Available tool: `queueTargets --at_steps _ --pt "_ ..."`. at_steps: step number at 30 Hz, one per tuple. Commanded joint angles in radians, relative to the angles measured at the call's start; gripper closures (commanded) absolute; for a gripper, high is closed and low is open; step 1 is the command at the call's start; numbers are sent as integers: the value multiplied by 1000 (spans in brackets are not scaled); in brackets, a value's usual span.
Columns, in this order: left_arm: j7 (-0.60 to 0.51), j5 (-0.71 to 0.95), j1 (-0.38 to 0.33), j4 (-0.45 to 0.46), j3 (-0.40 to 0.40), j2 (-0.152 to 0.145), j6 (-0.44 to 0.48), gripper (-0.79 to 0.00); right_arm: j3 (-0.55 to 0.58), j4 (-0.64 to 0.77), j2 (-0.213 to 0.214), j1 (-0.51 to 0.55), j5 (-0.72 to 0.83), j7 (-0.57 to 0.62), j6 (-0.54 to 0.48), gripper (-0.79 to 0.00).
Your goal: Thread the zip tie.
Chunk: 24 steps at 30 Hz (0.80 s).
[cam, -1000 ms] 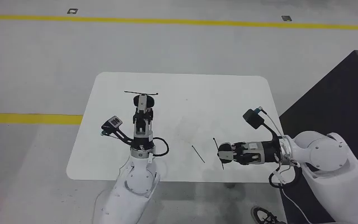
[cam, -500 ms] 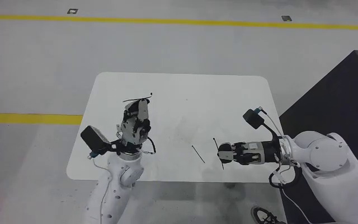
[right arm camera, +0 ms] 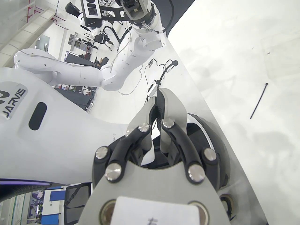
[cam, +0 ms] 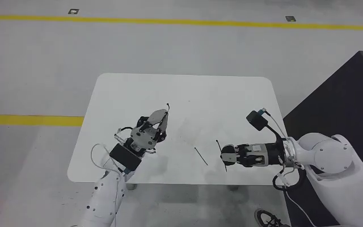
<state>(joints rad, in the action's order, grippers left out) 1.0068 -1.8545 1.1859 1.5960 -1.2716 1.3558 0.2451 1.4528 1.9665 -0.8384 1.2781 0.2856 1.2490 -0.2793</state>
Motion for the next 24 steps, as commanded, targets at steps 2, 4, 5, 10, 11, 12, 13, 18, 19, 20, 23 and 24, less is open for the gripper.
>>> queueTargets --at_steps 2,4,5,10,11,12,13,18,19,20,23,24 --pt "-36 -445 -2 54 -17 -19 -253 0 -22 1 2 -10 53 61 81 0" --pt "-51 -627 -4 77 -28 -27 -387 0 -34 -15 3 -32 116 135 122 0" --pt "-69 -680 0 80 -30 -29 -434 0 -39 -24 3 -43 156 167 137 0" --pt "-150 -908 6 80 -44 -38 -589 0 -56 -64 2 -98 309 287 149 0" --pt "-169 -946 7 80 -43 -39 -609 0 -57 -61 2 -104 307 287 143 0" --pt "-183 -971 11 79 -38 -40 -626 0 -57 -56 3 -107 299 286 138 0" --pt "-193 -977 16 79 -31 -40 -635 0 -57 -55 3 -107 296 277 135 0" --pt "-213 -970 21 81 -23 -39 -648 0 -54 -57 2 -105 303 258 135 0" --pt "-213 -970 21 81 -23 -39 -648 0 -54 -57 2 -105 303 258 135 0" --pt "-213 -970 21 81 -23 -39 -648 0 -54 -57 2 -105 303 258 135 0" --pt "-213 -970 21 81 -23 -39 -648 0 -59 -54 2 -98 289 233 141 0" --pt "-213 -970 21 81 -23 -39 -648 0 -61 -57 2 -95 272 220 153 0"
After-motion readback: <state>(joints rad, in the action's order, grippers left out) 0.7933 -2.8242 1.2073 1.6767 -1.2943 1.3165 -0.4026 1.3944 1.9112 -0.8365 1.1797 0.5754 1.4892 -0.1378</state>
